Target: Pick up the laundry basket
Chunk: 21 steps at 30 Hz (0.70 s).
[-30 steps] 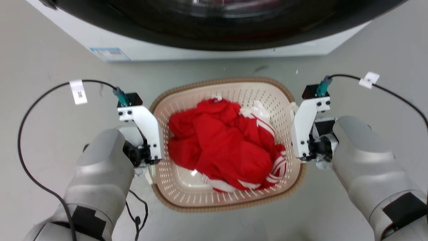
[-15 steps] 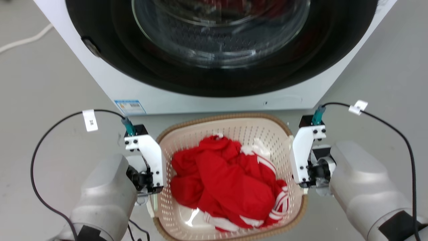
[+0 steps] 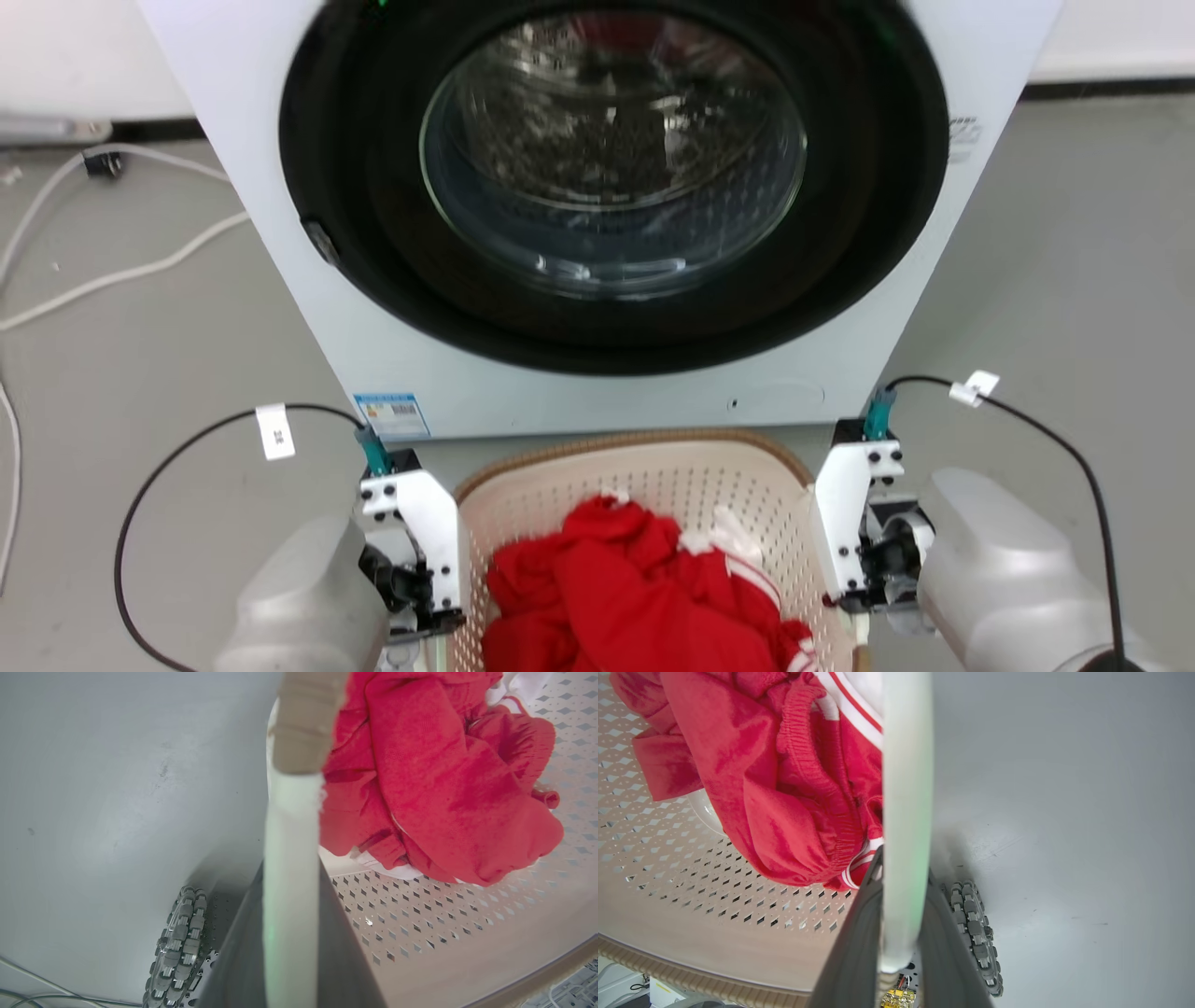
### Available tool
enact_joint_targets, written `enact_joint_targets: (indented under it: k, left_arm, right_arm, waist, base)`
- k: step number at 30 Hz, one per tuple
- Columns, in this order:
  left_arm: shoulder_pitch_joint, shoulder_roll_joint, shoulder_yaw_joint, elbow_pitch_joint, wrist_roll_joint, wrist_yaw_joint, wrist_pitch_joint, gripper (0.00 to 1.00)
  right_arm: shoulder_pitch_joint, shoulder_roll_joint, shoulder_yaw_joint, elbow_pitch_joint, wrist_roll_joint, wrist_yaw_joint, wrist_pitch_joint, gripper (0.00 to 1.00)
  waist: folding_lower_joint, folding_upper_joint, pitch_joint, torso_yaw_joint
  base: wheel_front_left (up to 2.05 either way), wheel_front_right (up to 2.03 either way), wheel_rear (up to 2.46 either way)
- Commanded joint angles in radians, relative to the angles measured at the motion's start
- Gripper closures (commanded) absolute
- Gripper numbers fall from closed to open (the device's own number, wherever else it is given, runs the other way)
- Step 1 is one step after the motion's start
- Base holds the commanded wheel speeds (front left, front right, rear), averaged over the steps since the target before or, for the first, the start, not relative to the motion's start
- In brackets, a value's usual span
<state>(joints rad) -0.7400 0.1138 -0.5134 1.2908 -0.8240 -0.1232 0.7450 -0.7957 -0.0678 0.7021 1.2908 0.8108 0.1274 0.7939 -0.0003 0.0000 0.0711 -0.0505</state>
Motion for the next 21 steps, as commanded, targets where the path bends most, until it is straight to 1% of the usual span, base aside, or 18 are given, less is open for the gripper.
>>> enact_joint_targets:
  k: [1,12,21]
  left_arm:
    - [0.015,-0.041,-0.001,-0.011,-0.012,-0.013,0.008,1.00]
    - [0.094,-0.055,-0.004,-0.009,-0.035,-0.003,0.046,1.00]
    - [0.133,-0.067,-0.009,-0.009,-0.052,-0.002,0.054,1.00]
  right_arm:
    - [0.019,0.032,0.003,-0.014,0.014,0.006,0.006,1.00]
    - [0.091,0.033,0.034,-0.011,0.042,0.007,0.048,1.00]
    - [0.123,0.034,0.053,-0.010,0.052,0.008,0.043,1.00]
  waist:
    - [0.0003,0.0000,-0.040,-0.001]
    - [0.0003,0.0000,-0.123,-0.006]
    - [0.0003,0.0000,-0.147,0.000]
  base:
    - [0.00,0.00,0.00]
    - [0.00,0.00,0.00]
    - [0.00,0.00,0.00]
